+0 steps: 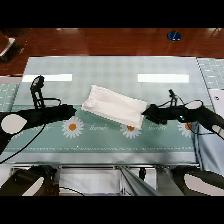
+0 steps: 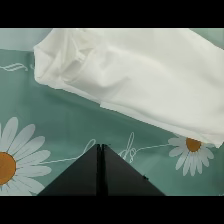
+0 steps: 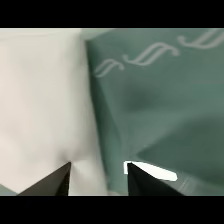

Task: Fold the shirts.

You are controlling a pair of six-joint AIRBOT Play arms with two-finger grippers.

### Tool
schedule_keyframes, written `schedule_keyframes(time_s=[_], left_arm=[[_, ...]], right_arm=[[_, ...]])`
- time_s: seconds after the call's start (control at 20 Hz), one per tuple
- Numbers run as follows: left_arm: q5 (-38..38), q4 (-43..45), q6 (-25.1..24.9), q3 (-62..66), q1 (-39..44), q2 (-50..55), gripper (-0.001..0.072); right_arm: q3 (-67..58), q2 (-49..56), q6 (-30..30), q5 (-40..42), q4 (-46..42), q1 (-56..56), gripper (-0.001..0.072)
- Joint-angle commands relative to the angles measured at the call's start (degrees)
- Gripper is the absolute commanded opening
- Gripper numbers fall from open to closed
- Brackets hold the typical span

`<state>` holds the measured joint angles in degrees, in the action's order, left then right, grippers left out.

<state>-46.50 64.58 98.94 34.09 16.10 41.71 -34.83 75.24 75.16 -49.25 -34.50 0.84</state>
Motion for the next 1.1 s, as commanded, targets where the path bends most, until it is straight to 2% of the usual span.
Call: schedule_keyframes(time_s=[0.0,0.05,0.1,0.15,0.2,0.35,0.5,0.65,0.85,1.05], left_arm=[[0.0,-0.1,0.0,0.0,0.0,0.0,0.0020],[0.0,-0.1,0.0,0.0,0.0,0.0,0.0020],[0.0,-0.1,0.0,0.0,0.0,0.0,0.0020],[0.0,-0.1,0.0,0.0,0.0,0.0,0.0020],[0.0,-0.1,0.0,0.0,0.0,0.0,0.0021],[0.0,-0.1,0.0,0.0,0.0,0.0,0.0020],[0.0,-0.1,0.0,0.0,0.0,0.0,0.0021],[0.0,-0.1,0.0,0.0,0.0,0.0,0.0021],[-0.1,-0.1,0.0,0.0,0.0,0.0,0.0021],[-0.7,-0.1,0.0,0.0,0.0,0.0,0.0021]], right_arm=[[-6.1,8.1,-2.8,-1.7,3.3,5.5,0.0412],[-8.5,9.7,-2.8,-1.7,3.6,6.8,0.0400],[-10.8,11.1,-2.8,-2.0,3.9,8.0,0.0322],[-13.0,12.0,-3.5,-2.3,4.0,9.1,0.0149],[-15.4,12.5,-5.3,-3.3,4.0,10.1,0.0022],[-24.3,12.4,-6.9,-10.3,1.6,10.3,0.0022],[-36.6,10.1,-3.0,-15.9,-6.4,10.3,0.0022],[-48.6,6.9,-1.2,-19.2,-6.8,8.2,0.0022],[-63.3,4.7,5.6,-25.3,-13.9,1.1,0.0022],[-70.3,3.5,10.1,-33.8,-17.0,-9.6,0.0022]])
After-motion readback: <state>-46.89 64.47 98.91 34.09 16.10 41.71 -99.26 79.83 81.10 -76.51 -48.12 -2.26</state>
